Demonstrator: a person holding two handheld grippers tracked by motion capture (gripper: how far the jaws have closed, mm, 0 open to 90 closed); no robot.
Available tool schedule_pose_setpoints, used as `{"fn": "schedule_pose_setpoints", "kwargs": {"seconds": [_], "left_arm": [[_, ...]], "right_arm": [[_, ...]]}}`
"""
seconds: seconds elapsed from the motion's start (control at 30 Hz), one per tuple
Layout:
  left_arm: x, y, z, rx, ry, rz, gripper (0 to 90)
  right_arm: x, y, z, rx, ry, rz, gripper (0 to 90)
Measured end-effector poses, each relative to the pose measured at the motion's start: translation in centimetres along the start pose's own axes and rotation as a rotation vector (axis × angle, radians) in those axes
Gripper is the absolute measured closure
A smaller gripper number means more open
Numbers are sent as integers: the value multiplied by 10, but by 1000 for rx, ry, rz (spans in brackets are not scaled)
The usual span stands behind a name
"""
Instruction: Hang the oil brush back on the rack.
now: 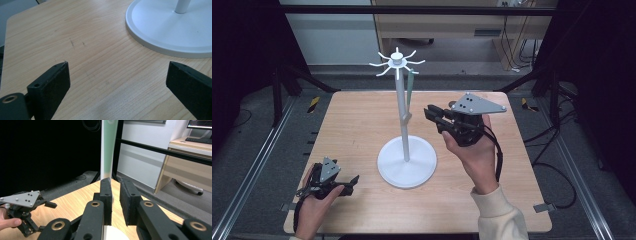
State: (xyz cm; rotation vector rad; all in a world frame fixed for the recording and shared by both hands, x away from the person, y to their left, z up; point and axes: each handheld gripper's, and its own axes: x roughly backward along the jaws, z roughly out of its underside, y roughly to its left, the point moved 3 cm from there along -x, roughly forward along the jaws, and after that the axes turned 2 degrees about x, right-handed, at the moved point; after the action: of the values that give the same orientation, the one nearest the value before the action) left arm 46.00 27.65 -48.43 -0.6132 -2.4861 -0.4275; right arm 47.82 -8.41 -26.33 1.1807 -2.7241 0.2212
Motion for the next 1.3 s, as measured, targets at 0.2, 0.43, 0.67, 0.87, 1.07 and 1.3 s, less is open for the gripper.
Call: {"fn": "schedule_pose_setpoints", "kwargs": {"seconds": [0.2,0.43,0.67,0.87,1.07,1.3], "left_arm": [[1,0,0,3,-7,-1,47],[2,1,-1,4,-12,-5,46],[2,1,-1,5,-15,-3,46],[2,1,-1,3,-14,-3,45],[2,1,-1,5,-17,-6,45],[2,1,-1,3,-19,-3,43]], "right_arm": [[1,-1,1,18,13,57,669],[-2,-4,4,24,61,139,443],[-2,-12,7,5,78,226,267],[2,-25,12,21,91,325,120],[12,-46,22,-11,109,371,78],[22,-71,36,-64,125,404,73]]}}
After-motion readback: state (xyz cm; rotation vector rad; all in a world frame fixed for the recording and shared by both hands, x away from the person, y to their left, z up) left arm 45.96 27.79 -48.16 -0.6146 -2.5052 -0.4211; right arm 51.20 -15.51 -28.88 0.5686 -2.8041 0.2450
